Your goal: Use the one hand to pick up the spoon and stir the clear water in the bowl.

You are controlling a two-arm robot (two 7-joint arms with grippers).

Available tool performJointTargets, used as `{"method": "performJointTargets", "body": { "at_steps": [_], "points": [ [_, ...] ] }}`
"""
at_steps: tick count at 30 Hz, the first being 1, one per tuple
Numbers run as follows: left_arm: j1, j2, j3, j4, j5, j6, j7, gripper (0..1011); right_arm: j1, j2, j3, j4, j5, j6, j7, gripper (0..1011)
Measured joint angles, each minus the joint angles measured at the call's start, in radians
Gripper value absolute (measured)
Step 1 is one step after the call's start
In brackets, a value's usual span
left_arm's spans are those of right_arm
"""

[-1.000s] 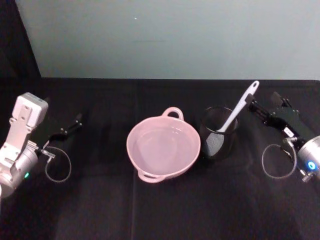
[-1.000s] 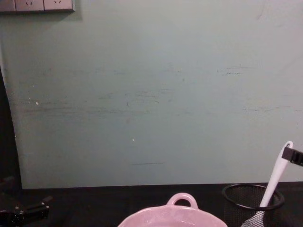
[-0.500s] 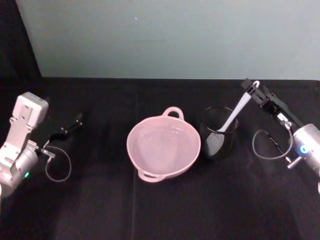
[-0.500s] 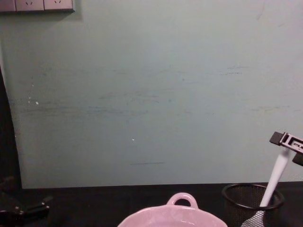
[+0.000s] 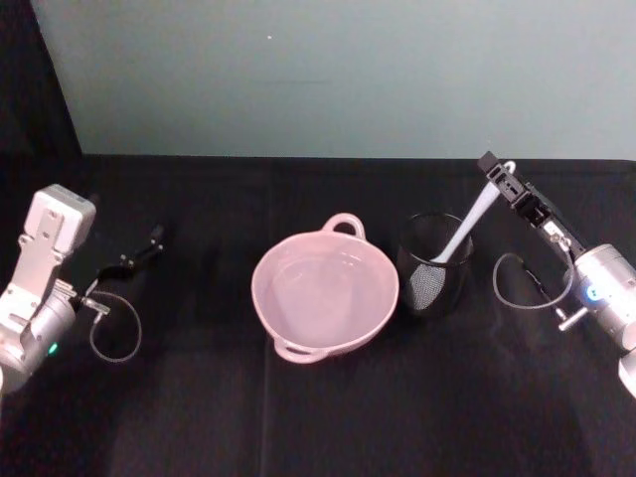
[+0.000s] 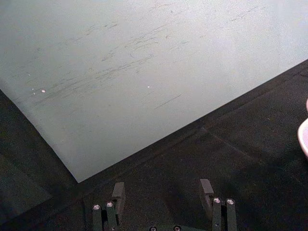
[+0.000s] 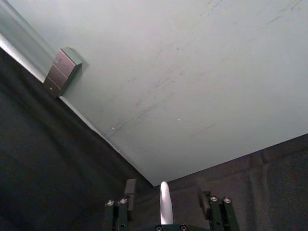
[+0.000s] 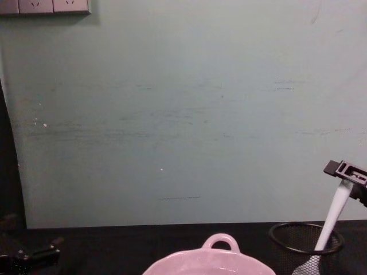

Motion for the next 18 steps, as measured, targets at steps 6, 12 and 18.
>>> {"method": "performJointTargets", "body": {
  "at_steps": [6, 12, 18],
  "points": [
    [0.000, 0.000, 0.000, 0.000, 0.000, 0.000, 0.000, 1011, -0.002, 0.006, -0.008, -0.004, 0.013, -0.006, -0.006, 632],
    [0.000, 0.000, 0.000, 0.000, 0.000, 0.000, 0.000, 1011, -0.013, 0.021, -0.021, -0.027, 0.016, -0.010, -0.017, 449],
    [0.000, 0.000, 0.000, 0.000, 0.000, 0.000, 0.000, 1011, -0.024, 0.040, -0.032, -0.054, 0.013, -0.013, -0.026, 227]
  ]
}}
